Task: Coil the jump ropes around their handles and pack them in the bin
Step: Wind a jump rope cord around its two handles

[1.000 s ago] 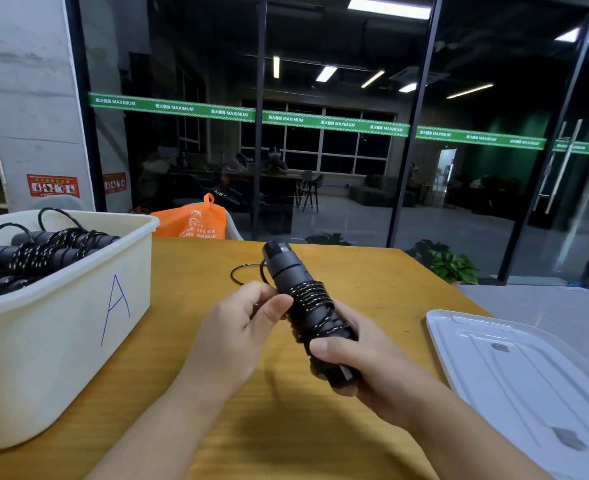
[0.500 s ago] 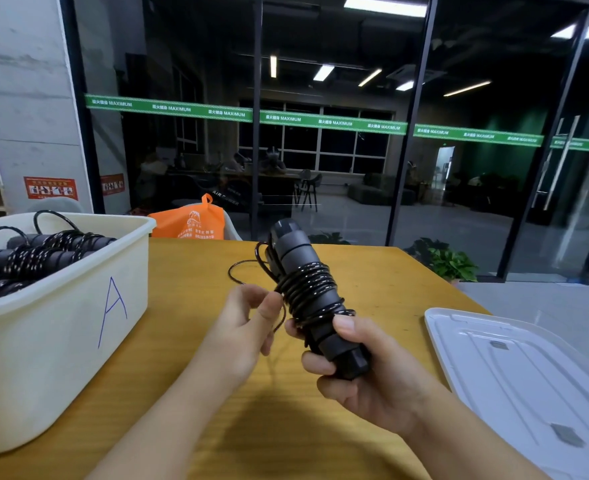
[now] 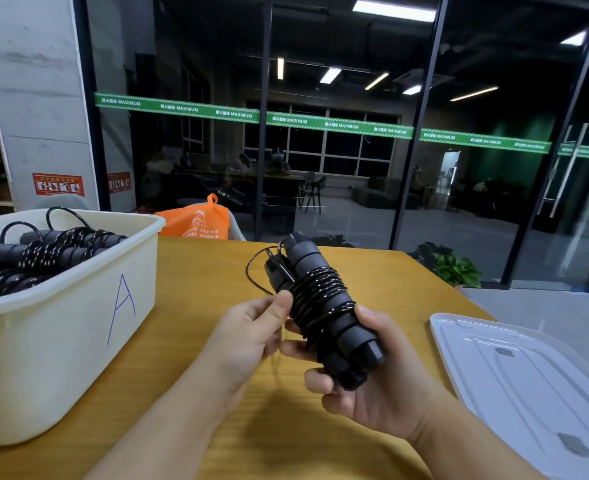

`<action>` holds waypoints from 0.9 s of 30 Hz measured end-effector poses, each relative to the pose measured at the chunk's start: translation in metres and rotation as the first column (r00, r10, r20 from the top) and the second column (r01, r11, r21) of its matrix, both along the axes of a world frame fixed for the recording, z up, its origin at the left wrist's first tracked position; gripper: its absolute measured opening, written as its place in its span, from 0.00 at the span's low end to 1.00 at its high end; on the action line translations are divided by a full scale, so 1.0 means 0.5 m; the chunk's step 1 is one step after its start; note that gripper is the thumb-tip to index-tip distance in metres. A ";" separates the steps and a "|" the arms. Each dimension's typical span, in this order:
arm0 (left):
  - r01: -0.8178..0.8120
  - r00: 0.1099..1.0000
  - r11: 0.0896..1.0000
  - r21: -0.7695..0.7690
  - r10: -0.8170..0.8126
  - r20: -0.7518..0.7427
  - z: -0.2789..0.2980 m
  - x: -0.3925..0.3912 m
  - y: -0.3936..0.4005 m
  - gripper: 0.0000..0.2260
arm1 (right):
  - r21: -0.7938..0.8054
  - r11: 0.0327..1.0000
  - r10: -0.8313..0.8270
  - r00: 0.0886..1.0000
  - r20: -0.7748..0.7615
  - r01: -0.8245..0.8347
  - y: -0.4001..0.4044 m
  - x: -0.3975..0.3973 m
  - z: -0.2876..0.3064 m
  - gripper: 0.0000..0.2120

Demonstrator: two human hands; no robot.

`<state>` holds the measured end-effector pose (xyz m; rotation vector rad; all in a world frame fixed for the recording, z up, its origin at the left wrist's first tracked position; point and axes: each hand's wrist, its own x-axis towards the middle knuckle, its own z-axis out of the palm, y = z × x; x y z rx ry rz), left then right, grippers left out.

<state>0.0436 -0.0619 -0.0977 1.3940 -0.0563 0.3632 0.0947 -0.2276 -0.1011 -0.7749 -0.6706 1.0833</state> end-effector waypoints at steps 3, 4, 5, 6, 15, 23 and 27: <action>-0.181 0.983 0.982 0.059 0.183 -0.026 0.001 0.003 0.002 0.20 | -0.140 0.932 -0.329 0.942 0.065 0.335 0.006 -0.008 0.016 0.30; -0.233 0.971 0.967 0.098 0.237 -0.023 0.000 0.003 0.002 0.21 | -0.181 0.884 -0.417 0.902 0.114 0.431 0.009 -0.009 0.019 0.28; -0.276 0.959 0.953 0.128 0.281 -0.022 -0.001 0.004 0.001 0.21 | -0.213 0.833 -0.478 0.858 0.186 0.510 0.012 -0.011 0.020 0.24; -0.310 0.949 0.940 0.144 0.316 -0.020 -0.002 0.004 -0.001 0.20 | -0.226 0.783 -0.521 0.810 0.269 0.579 0.016 -0.012 0.020 0.19; -0.546 0.831 0.774 0.321 0.549 0.090 -0.005 -0.001 -0.015 0.22 | 0.082 0.628 -0.426 0.253 0.868 0.774 0.026 -0.028 0.002 0.34; -0.543 0.834 0.727 0.420 0.522 0.176 -0.007 0.000 -0.026 0.09 | 0.131 0.466 -0.140 -0.073 0.987 0.875 0.032 -0.022 -0.005 0.53; -0.452 0.892 0.779 0.434 0.404 0.204 -0.004 -0.003 -0.019 0.08 | 0.123 0.511 -0.258 0.016 0.966 0.851 0.023 -0.016 -0.007 0.48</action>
